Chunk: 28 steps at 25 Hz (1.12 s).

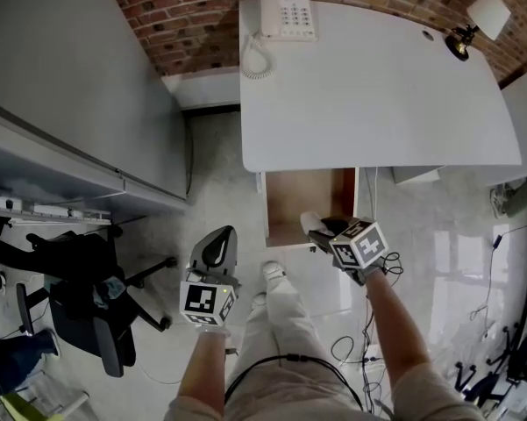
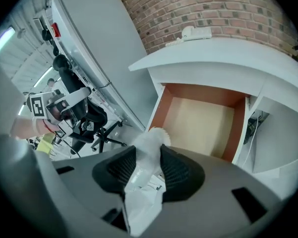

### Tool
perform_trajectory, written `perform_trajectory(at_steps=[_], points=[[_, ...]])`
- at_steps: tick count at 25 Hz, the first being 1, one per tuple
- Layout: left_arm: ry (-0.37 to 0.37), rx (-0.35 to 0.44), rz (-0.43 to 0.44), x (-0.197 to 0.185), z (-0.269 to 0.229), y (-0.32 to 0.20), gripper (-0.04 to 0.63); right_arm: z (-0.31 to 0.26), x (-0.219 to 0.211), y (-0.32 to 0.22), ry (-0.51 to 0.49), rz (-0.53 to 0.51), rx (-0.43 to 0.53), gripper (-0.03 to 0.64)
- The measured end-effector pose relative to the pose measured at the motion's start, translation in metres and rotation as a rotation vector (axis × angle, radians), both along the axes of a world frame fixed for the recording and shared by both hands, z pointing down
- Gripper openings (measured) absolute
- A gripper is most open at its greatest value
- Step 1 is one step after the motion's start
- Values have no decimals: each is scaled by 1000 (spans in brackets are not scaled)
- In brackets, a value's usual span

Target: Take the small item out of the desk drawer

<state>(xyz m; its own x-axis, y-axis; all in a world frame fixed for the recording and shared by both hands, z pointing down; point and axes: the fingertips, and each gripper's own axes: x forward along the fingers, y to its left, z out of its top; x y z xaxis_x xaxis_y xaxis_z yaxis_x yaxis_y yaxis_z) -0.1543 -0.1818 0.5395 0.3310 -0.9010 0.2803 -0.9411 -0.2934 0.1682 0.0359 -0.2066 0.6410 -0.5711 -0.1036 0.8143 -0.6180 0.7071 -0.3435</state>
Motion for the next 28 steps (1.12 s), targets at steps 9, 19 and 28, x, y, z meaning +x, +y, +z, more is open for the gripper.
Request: perform_trajectory(at_steps=[9,19,28], points=[[-3,32,10,5,-34,-2,6,-57,13,6,-76,75,103,158],[36,66,18,12,-72,-10,6,-113,22,3,-147,119,229,158],[65,110,36,12,-112,-8,6,-169,29,3,-223,185,327,158]])
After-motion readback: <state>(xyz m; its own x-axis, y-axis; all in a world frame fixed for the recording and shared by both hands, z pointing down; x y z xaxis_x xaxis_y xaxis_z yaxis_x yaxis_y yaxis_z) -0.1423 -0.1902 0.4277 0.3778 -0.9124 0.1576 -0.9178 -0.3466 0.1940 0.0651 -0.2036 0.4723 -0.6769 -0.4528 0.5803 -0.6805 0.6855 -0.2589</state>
